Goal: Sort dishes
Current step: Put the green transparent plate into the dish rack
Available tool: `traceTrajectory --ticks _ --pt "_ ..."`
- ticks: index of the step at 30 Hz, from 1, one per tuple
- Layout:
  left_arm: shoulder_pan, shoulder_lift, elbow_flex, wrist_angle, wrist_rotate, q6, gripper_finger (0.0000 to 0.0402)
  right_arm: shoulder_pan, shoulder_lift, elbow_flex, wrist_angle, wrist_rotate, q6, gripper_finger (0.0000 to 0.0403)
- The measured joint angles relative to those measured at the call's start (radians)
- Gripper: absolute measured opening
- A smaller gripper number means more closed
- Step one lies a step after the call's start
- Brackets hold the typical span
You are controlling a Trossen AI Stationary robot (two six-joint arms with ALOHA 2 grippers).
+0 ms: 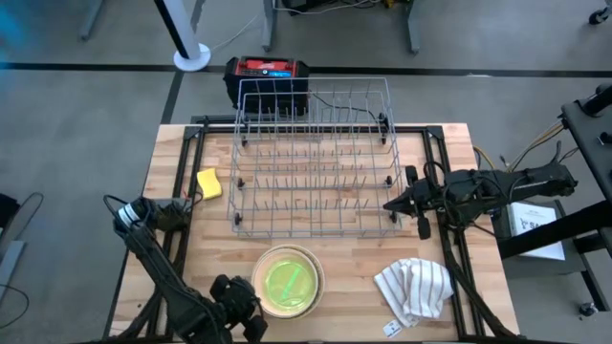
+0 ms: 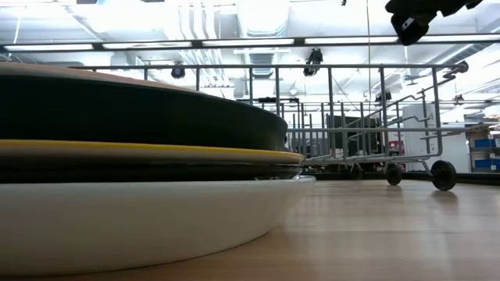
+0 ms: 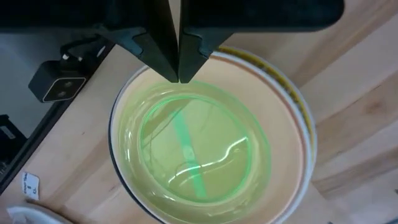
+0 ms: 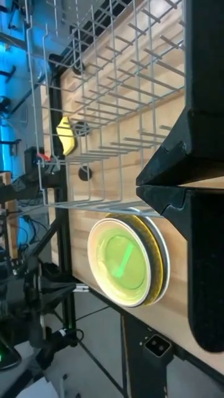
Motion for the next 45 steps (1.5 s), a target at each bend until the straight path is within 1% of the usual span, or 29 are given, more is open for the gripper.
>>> traceTrajectory --ticks 13,24,26,30,33,36,45 --pt "0.044 0.082 0.0 0.04 -0.002 -0.019 0.0 0.0 -0.001 0.0 -0.005 0.0 0.002 0.0" --pt "0.082 0.083 0.0 0.025 0.006 -0.003 0.0 0.0 -0.001 0.0 -0.01 0.0 0.003 0.0" --pt "0.088 0.083 0.0 0.005 0.035 -0.004 0.0 0.0 -0.001 0.0 -0.01 0.0 0.003 0.0" --pt "0.104 0.083 0.0 -0.037 0.129 -0.032 0.0 0.0 -0.001 -0.001 -0.011 0.0 0.003 0.0" --pt "0.114 0.083 0.0 -0.05 0.153 -0.052 0.0001 0.001 -0.001 -0.001 -0.011 0.0 0.003 0.0" --pt "0.116 0.083 0.0 -0.05 0.153 -0.053 0.0009 0.0 -0.001 -0.001 -0.011 0.0 0.003 0.0" --pt "0.123 0.083 0.0 -0.052 0.154 -0.079 0.005 0.001 -0.001 -0.001 -0.014 0.0 0.003 0.0"
